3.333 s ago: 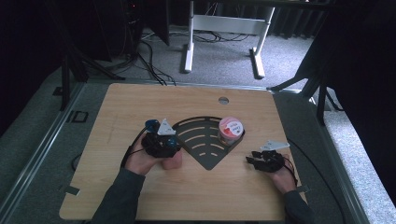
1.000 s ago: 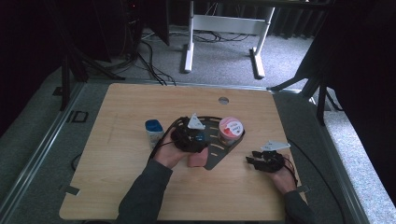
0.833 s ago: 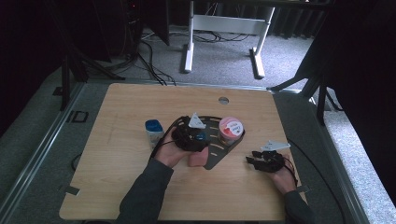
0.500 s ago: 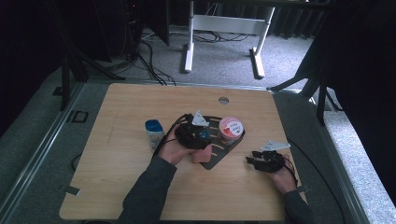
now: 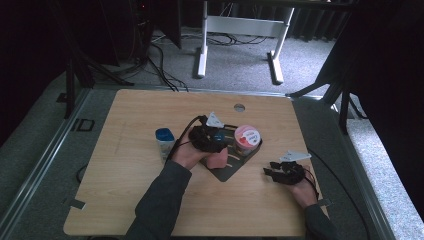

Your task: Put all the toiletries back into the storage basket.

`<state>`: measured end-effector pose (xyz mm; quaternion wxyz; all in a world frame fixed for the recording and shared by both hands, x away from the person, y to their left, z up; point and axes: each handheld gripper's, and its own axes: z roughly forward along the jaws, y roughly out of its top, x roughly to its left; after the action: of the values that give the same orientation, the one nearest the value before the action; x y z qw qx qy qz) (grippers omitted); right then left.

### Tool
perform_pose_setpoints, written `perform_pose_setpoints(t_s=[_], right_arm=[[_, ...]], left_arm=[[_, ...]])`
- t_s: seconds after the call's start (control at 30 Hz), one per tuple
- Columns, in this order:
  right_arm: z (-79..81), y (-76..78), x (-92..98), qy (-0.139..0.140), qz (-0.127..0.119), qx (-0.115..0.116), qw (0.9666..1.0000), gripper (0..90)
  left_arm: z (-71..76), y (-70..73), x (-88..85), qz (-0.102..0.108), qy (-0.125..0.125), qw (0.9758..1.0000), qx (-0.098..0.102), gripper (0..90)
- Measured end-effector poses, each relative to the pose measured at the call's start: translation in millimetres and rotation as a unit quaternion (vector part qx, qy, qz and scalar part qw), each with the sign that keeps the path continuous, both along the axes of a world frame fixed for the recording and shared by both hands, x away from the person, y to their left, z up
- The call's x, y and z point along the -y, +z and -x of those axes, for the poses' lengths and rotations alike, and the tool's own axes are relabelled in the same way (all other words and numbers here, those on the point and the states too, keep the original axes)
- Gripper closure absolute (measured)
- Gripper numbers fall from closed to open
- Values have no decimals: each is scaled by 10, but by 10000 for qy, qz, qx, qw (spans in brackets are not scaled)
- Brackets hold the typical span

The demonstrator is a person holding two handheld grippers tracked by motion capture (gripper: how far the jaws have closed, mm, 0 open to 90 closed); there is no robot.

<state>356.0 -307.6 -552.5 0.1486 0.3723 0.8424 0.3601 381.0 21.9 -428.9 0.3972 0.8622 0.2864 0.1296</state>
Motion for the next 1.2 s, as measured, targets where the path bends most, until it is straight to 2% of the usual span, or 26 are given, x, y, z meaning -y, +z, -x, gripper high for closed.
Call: perform_pose_setpoints(t_s=[0.17,0.67,0.87,1.2], right_arm=[[0,0,0,0,-1,1,10000,565],[-1,-1,3,0,-10,-4,10000,565],[-1,-1,3,1,-13,-6,10000,565],[-4,-3,6,6,-27,-5,10000,565]], left_arm=[[-64,7,3,87,41,10000,14,531],[-215,16,14,101,156,9997,132,531],[-273,1,10,206,199,9994,170,532],[-399,-29,60,131,240,9995,184,532]])
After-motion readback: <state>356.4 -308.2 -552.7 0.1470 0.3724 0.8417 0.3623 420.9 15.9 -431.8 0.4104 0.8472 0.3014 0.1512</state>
